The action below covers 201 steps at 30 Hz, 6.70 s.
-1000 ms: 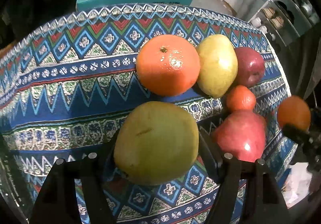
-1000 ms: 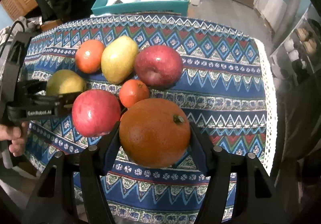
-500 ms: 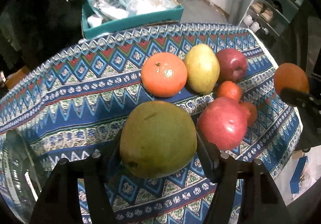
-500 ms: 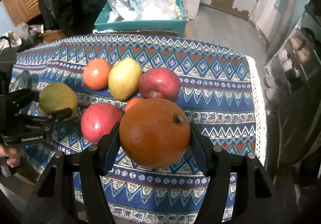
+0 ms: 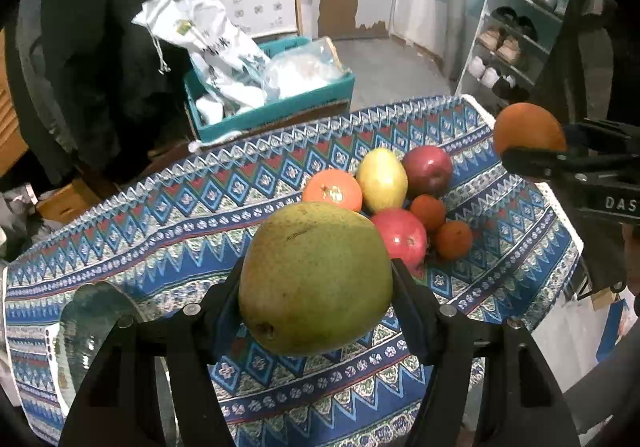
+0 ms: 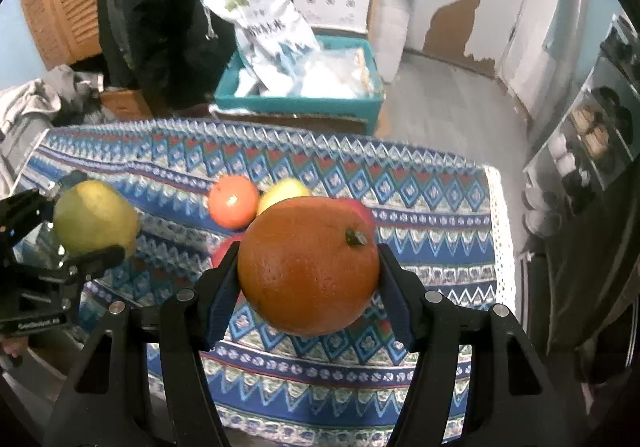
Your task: Organize fruits
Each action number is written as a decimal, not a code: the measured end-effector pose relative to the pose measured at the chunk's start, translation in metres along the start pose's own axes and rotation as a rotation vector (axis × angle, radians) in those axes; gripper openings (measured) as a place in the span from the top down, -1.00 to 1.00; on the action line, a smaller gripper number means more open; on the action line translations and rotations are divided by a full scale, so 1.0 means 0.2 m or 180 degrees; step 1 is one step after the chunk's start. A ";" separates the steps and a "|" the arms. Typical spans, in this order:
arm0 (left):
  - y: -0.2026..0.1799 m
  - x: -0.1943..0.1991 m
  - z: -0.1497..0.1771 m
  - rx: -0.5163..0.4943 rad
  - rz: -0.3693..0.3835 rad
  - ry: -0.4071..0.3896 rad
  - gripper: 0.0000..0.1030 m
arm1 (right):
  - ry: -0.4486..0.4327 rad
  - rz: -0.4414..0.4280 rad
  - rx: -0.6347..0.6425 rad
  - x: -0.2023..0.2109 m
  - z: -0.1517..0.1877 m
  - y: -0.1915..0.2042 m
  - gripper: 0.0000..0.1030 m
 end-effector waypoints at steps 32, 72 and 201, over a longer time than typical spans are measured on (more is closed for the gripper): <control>0.44 0.53 0.14 0.0366 -0.0290 -0.0490 -0.33 | -0.0400 -0.0677 0.0414 0.27 -0.25 0.74 -0.24; 1.26 0.25 0.85 0.1430 -0.0658 0.0260 -0.33 | 0.0529 -0.0990 0.1025 -0.45 -0.14 1.73 -0.24; 0.01 0.08 0.04 -0.0214 -0.0197 0.0250 -0.70 | 0.0280 -0.0007 -0.0062 0.03 0.06 -0.05 -0.61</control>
Point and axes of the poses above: each gripper's, at about its wrist camera, not at the fingertips, and x roughly against the way its jaws point, y to its left, z to its underside, the point moved 4 cm from there along -x, roughly the way its jaws point, and after that the axes turned 8 degrees about -x, right-handed, at the moved point
